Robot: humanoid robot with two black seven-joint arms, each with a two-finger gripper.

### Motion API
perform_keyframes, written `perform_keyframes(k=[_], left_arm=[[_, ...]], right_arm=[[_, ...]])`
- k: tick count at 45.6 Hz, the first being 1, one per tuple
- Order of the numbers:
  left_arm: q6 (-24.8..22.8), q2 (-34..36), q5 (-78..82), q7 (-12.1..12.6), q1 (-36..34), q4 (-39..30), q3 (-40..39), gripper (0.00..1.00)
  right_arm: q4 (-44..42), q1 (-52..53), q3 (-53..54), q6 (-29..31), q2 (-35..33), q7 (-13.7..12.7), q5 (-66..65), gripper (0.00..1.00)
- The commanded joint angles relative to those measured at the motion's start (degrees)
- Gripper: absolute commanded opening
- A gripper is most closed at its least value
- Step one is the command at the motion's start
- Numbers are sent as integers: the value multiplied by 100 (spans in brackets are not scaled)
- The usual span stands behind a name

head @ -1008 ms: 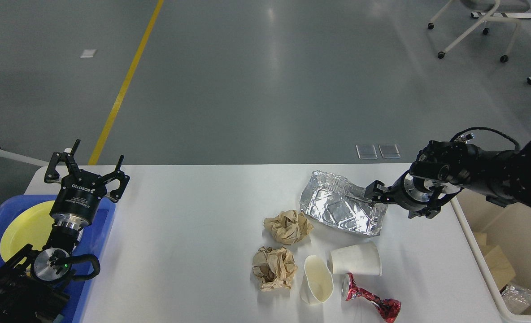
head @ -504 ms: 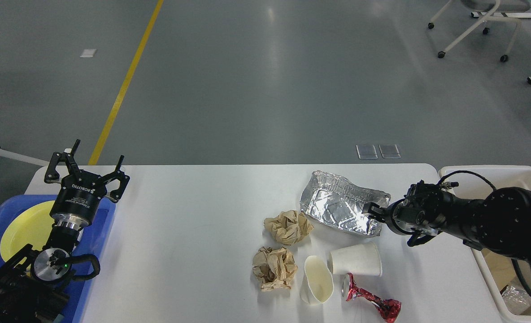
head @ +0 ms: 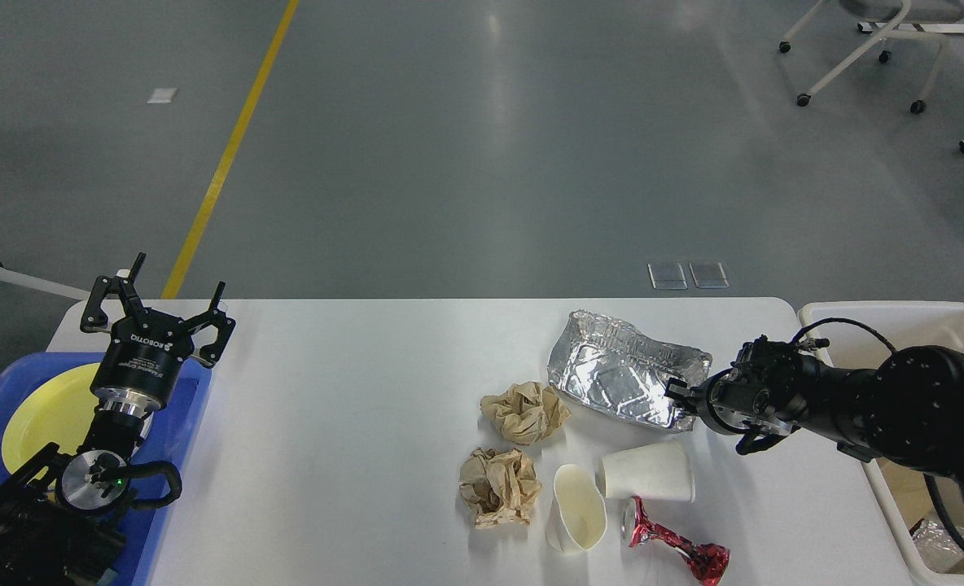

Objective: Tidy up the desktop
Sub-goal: 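Lower the right gripper onto the crumpled foil tray and grasp it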

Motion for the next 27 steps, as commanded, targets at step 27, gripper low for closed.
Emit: perform_keyframes(k=[27], left_arm=[[0,0,-1,0,0,0,-8,96]], right_arm=[[116,278,96,58,-79,-29,113,0]])
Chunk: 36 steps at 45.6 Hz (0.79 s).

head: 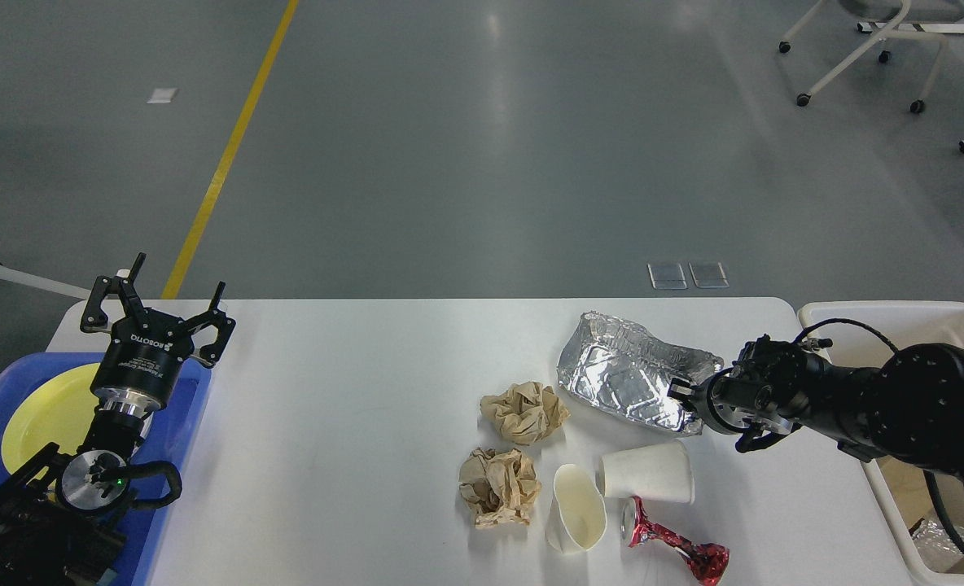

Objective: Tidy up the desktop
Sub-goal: 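Lower the right gripper onto the crumpled foil tray and grasp it, then lift the foil tray and carry it over the white bin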

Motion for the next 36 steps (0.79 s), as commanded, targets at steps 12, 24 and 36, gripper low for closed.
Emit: perform_keyframes(k=[12,24,36], left_arm=[[0,0,-1,0,-8,0,1,96],[0,0,-1,0,1,0,-8,96],[0,0,-1,0,1,0,1,96]], right_arm=[[1299,1528,-53,907,-741,-14,14,0],[2819,3320,-781,1505,-1199,-14,93,0],[4217,5299,-1547,2595,-1594,4,5,0]])
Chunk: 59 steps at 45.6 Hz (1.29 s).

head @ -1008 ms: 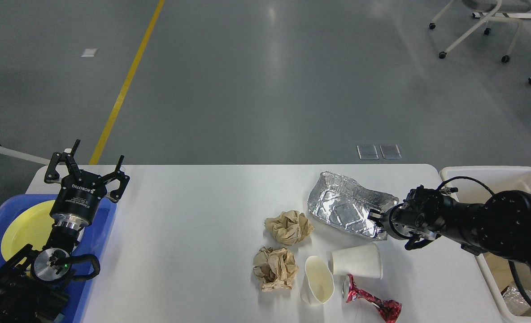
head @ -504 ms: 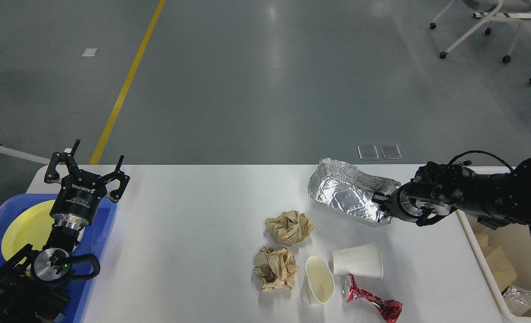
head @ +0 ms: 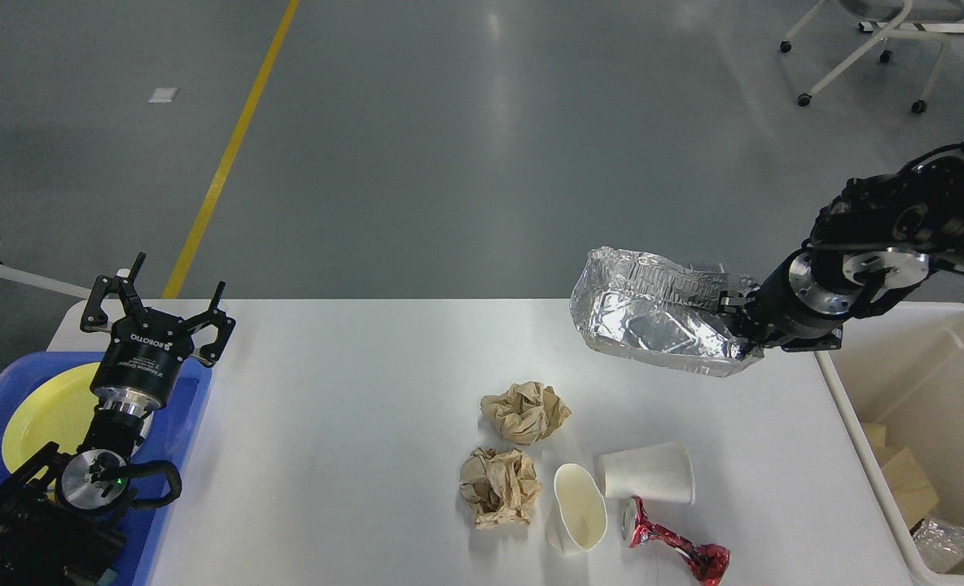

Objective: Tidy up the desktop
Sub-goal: 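Lift the foil tray and carry it over the white bin, then lower the foil into the bin and release it with the right gripper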

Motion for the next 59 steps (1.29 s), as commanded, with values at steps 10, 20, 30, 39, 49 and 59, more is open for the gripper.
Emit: perform_keyframes(k=[10,20,30,39,49,59], left_arm=[[0,0,-1,0,1,0,2,96],[0,0,-1,0,1,0,2,96],[0,0,7,0,1,0,2,96],[9,0,7,0,1,0,2,96],[0,0,7,0,1,0,2,96],[9,0,7,0,1,0,2,96]], right_arm=[[1814,1945,-374,853,-834,-9,-570,0],[1938,2034,-769,397,-922,-9,-526,0],[1464,1684,-1200,-122,-1668,-9,-535,0],[270,428,-1121,-360,-2627,-9,-631,0],[-1076,-1725,-174,-1079,-3022,0,-526,0],[-2305,-4248,1611,-2328,-3032,8,-535,0]])
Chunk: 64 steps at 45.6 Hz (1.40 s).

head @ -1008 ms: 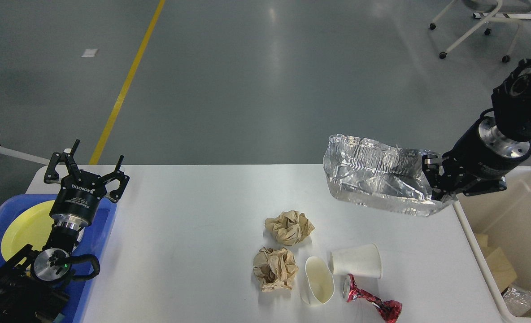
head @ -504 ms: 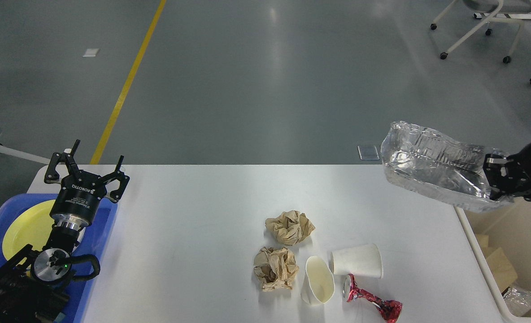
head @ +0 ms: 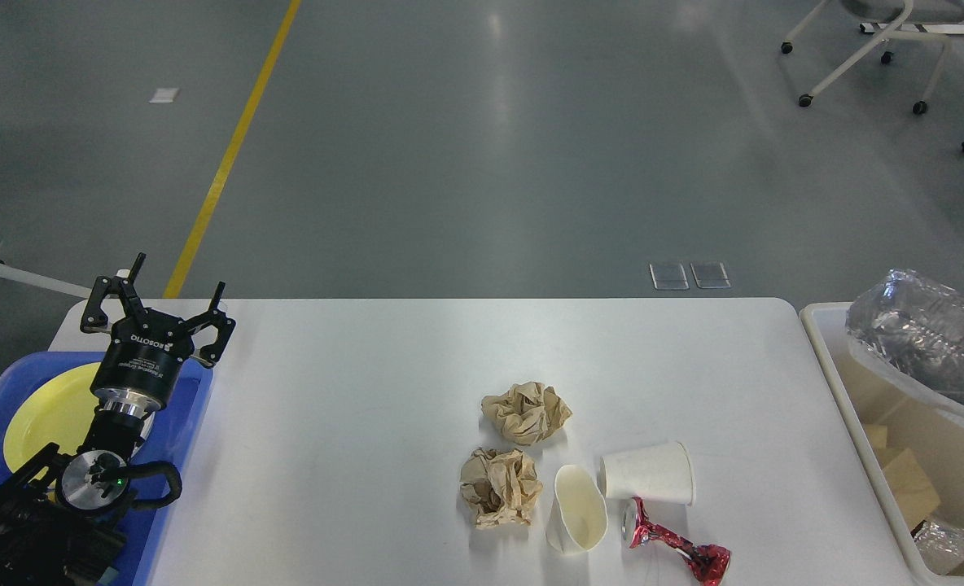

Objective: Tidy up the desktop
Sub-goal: 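Lower the foil into the bin and release it with the right gripper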

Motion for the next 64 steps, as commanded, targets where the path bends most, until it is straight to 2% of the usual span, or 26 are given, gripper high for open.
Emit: perform_keyframes(k=[1,10,18,27,45,46,47,49,51,54,55,64], left_arm=[[7,0,-2,0,0,0,-8,96],[7,0,-2,0,0,0,0,96],[7,0,-2,0,0,0,0,96],[7,0,-2,0,0,0,-8,96],[7,0,-2,0,0,0,-8,96],[-2,0,-2,0,0,0,0,96],[7,0,-2,0,0,0,0,96],[7,0,-2,0,0,0,0,96],[-2,0,-2,0,0,0,0,96],[7,0,6,0,0,0,0,96],[7,0,-2,0,0,0,0,96],[-2,0,-2,0,0,0,0,96]], right_arm=[[-1002,-1537,1042,-512,306,3,4,0],[-3348,-3656,2519,-609,1431,-6,21,0],[-4914,-4588,3126,-837,2433,11,13,0],[-5091,-4774,3135,-1373,2672,3,13,0],[-5021,-4879,3135,-1400,2725,11,13,0],[-5021,-4879,3135,-1400,2724,11,13,4],[-5021,-4879,3135,-1400,2724,11,13,18],[-5021,-4879,3127,-1426,2707,11,13,52],[-5030,-4879,3109,-1470,2698,11,13,78],[-5021,-4879,3109,-1575,2698,11,13,97],[-5021,-4879,3118,-1593,2707,11,13,100],[-5012,-4879,3126,-1593,2698,29,13,100]])
